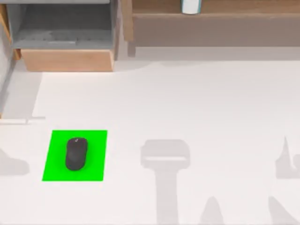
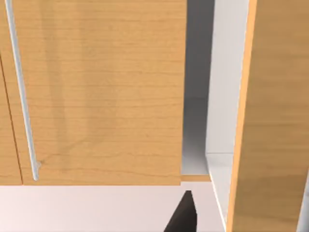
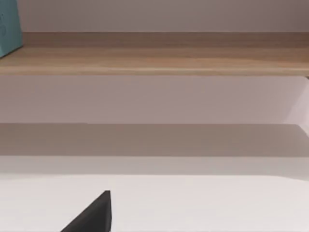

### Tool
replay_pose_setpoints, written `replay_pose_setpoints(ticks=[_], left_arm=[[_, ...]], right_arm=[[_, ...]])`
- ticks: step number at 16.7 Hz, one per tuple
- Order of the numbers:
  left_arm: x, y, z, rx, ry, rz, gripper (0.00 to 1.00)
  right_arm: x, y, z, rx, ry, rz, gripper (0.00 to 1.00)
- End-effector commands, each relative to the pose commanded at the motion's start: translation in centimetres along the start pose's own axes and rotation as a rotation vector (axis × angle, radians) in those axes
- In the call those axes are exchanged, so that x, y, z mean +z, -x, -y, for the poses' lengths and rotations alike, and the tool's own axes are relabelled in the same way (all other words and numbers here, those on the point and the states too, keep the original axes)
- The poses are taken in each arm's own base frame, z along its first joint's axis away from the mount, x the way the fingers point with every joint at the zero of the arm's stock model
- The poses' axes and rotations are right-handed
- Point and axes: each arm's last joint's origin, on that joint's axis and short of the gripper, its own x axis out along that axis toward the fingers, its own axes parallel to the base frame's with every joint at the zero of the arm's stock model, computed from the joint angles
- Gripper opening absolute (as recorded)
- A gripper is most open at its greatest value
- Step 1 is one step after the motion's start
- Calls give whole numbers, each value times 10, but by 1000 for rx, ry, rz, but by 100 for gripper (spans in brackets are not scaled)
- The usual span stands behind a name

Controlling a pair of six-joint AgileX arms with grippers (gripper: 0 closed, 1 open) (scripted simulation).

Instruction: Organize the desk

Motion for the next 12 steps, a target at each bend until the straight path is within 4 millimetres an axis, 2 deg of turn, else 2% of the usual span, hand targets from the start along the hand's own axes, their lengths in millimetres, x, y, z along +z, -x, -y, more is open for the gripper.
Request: replay_pose_setpoints(ticks=[4, 12], left_arm=[[0, 0, 0, 0, 0, 0, 2], [0, 0, 0, 0, 0, 0, 0]], right_arm=[[0, 0, 0, 0, 0, 0, 100], [0, 0, 0, 0, 0, 0, 100]])
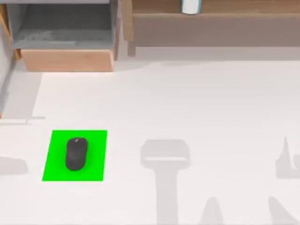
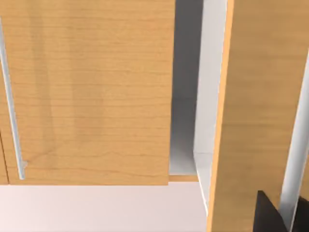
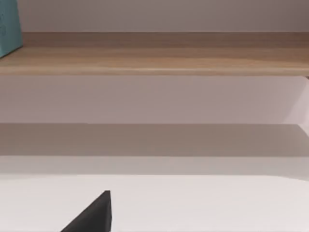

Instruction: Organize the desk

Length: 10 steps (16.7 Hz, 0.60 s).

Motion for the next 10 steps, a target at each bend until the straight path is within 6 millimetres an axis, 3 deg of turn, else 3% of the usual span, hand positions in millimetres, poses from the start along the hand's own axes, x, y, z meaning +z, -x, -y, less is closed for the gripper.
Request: replay_pose_setpoints(ticks=[4, 10], left_arm=[[-2, -9, 5, -22, 23, -9, 0], [-1, -60, 4, -14, 15, -2, 0]], right_arm=[[0, 0, 0, 0, 0, 0, 100], [0, 0, 0, 0, 0, 0, 100]])
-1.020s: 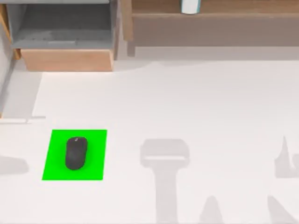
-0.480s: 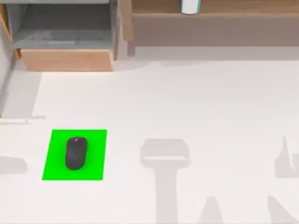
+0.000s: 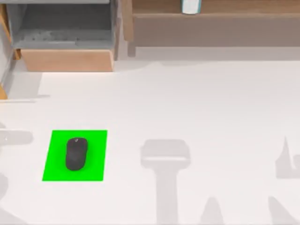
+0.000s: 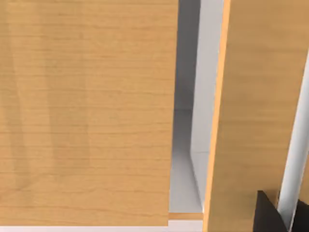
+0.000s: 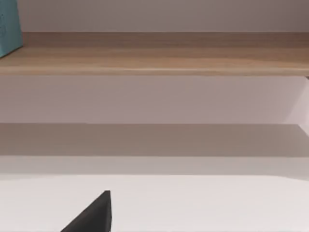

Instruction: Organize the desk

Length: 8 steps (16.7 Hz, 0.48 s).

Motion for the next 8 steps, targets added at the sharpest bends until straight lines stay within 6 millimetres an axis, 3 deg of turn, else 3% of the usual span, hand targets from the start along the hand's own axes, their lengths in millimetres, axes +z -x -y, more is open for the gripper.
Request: replay_pose_setpoints(ticks=[5, 8], left_arm=[[-1, -1, 2, -11, 9, -8, 0], [-2, -19, 6, -23, 16, -11, 0]], right_arm=[[0, 0, 0, 0, 0, 0, 100], [0, 0, 0, 0, 0, 0, 100]])
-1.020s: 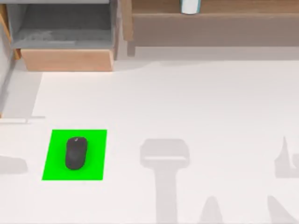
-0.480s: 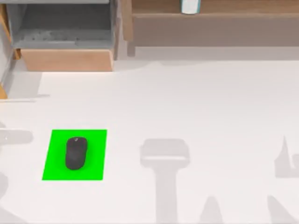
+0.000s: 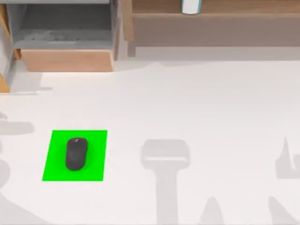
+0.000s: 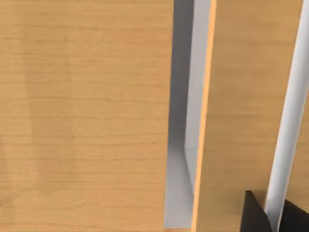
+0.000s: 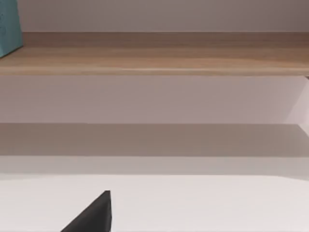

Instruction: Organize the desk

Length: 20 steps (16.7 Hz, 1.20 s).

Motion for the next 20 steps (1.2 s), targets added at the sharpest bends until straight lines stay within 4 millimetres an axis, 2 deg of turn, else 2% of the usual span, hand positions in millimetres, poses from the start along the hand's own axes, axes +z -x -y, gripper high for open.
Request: replay_pose_setpoints(ticks=[4, 6, 11, 13, 17, 20], left_arm=[[0, -38, -8, 25, -17, 4, 0], [2, -44, -6, 15, -10, 5, 0], [-1, -46, -2, 1, 0, -7, 0], [-3, -59, -1, -4, 2, -9, 0], [-1, -97, -10, 23, -16, -1, 0], [1, -106, -8, 11, -7, 1, 0]], right_arm=[[0, 0, 0, 0, 0, 0, 100], [0, 0, 0, 0, 0, 0, 100], [0, 0, 0, 0, 0, 0, 100], [0, 0, 0, 0, 0, 0, 100], [0, 0, 0, 0, 0, 0, 100], [0, 0, 0, 0, 0, 0, 100]])
